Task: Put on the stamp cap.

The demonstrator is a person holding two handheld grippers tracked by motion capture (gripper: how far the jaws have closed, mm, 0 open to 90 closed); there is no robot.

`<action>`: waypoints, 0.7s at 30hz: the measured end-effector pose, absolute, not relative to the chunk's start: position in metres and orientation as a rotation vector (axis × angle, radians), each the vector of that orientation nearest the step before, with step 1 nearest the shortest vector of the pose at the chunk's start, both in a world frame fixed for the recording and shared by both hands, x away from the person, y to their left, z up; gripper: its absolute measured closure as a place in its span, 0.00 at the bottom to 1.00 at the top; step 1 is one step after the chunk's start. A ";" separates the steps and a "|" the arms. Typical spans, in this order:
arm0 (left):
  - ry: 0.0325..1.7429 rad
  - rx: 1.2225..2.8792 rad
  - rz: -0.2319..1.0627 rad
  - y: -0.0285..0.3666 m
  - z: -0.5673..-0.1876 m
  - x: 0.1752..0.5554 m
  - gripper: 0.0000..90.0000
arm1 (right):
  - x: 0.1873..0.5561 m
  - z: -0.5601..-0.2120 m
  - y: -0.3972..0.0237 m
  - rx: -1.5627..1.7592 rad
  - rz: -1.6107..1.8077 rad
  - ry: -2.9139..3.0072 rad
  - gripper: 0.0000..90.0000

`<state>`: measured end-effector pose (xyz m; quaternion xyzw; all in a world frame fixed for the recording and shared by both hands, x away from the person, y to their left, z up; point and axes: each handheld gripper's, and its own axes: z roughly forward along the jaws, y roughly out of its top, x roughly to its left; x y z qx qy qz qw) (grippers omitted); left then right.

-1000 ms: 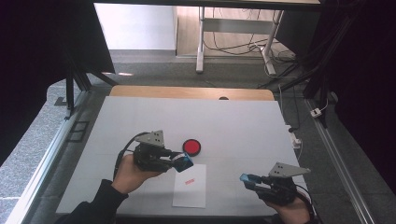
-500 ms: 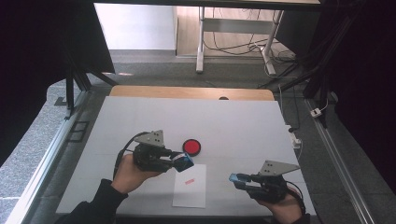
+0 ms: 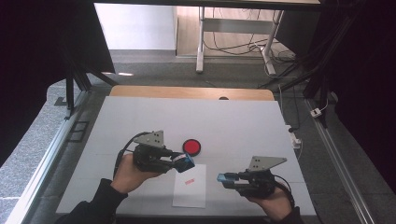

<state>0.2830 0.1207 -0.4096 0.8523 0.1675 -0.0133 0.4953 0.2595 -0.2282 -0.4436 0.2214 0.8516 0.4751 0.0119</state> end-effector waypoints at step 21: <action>0.291 2.072 -0.022 0.121 -0.404 0.278 0.77 | 0.275 -0.448 -0.179 0.410 1.555 2.771 0.76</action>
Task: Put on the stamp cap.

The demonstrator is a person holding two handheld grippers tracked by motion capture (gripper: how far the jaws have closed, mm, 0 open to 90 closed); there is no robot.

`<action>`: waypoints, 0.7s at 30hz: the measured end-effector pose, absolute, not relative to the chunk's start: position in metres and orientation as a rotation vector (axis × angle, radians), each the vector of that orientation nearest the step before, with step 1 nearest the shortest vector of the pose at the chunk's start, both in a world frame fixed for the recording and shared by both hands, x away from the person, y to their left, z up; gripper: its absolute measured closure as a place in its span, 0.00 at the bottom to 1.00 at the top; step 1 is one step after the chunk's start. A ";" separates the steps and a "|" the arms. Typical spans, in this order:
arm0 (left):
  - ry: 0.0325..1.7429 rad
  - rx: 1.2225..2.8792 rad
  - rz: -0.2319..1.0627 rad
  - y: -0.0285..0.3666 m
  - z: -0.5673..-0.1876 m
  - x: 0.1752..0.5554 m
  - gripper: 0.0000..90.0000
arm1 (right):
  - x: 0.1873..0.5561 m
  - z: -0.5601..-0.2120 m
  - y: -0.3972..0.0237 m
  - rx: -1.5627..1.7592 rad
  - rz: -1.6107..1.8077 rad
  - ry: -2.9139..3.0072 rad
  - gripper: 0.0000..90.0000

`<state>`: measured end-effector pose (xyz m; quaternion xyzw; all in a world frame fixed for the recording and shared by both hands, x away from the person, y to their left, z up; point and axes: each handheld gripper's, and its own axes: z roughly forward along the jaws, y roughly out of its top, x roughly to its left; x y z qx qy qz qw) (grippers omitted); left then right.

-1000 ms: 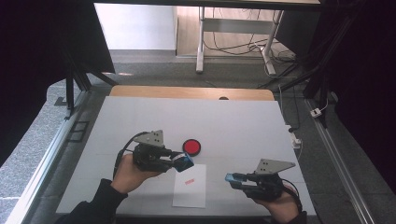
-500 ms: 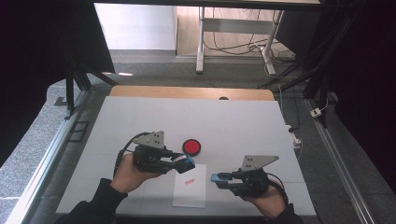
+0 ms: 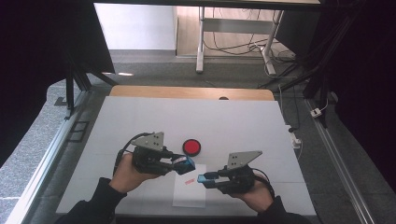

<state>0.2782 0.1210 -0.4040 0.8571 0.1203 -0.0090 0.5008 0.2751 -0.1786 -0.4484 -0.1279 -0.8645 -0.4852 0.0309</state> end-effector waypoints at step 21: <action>0.158 2.087 -0.042 0.113 -0.407 0.273 0.77 | 0.285 -0.450 -0.146 -0.218 -1.513 -2.552 0.76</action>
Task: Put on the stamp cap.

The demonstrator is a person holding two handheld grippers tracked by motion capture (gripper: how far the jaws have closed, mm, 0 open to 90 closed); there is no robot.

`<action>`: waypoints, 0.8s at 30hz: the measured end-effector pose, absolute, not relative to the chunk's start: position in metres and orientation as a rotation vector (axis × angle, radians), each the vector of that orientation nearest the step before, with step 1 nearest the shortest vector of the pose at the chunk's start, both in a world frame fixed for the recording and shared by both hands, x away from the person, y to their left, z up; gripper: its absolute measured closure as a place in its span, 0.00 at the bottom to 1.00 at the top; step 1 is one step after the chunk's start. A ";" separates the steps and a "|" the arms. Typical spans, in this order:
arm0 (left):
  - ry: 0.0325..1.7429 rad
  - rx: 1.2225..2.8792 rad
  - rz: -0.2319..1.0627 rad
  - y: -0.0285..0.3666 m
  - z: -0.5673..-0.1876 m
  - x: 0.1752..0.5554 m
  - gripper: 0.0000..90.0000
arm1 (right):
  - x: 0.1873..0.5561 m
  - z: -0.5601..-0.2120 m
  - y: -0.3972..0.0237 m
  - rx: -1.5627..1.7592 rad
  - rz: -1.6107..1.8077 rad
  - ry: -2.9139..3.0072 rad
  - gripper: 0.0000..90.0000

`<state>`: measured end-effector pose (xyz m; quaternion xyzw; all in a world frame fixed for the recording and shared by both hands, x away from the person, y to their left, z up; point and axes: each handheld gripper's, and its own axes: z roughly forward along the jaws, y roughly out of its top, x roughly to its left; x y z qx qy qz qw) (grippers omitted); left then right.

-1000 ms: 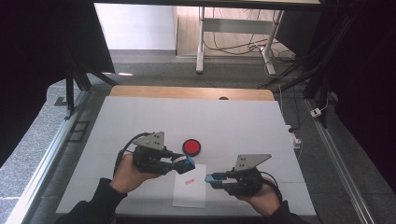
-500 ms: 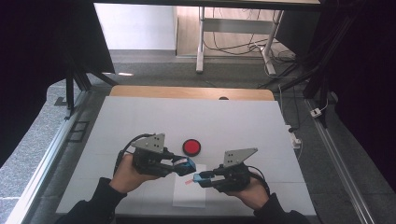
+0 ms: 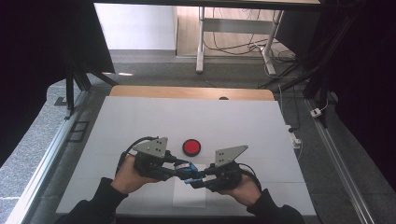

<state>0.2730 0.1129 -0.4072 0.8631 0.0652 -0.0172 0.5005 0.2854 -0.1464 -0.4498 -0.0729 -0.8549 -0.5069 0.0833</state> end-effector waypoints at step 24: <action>0.085 2.084 -0.103 0.106 -0.417 0.274 0.77 | 0.281 -0.449 -0.144 -0.151 -1.522 -2.551 0.76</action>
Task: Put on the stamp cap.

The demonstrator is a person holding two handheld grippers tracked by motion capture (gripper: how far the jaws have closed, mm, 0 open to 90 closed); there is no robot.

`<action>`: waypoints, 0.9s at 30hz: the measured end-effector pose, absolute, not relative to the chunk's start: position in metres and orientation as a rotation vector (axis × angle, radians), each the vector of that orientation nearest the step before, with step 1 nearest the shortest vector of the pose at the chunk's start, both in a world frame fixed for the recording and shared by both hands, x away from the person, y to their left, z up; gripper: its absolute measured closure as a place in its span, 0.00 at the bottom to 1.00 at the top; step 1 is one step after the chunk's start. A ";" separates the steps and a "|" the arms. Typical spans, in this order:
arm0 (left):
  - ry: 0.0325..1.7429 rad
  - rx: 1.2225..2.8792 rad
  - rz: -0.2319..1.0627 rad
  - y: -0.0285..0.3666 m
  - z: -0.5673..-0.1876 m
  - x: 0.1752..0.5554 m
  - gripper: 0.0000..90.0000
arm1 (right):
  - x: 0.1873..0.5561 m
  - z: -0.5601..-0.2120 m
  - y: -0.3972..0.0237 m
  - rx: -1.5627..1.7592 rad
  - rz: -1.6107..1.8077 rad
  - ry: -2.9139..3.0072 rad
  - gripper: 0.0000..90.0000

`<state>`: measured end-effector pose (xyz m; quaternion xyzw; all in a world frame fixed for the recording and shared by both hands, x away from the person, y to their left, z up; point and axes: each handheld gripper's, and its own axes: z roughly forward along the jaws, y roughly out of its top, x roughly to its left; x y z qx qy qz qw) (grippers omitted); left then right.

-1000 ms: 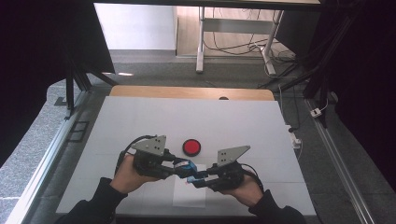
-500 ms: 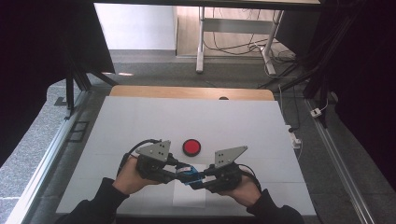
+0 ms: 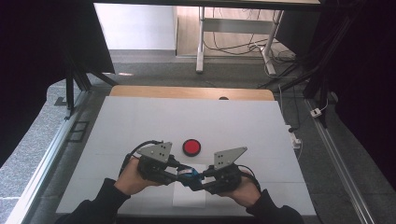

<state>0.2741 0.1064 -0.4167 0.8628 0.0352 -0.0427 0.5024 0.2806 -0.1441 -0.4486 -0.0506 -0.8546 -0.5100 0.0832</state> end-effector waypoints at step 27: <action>0.103 2.049 -0.150 0.108 -0.418 0.277 0.77 | 0.276 -0.445 -0.144 -0.142 -1.562 -2.570 0.76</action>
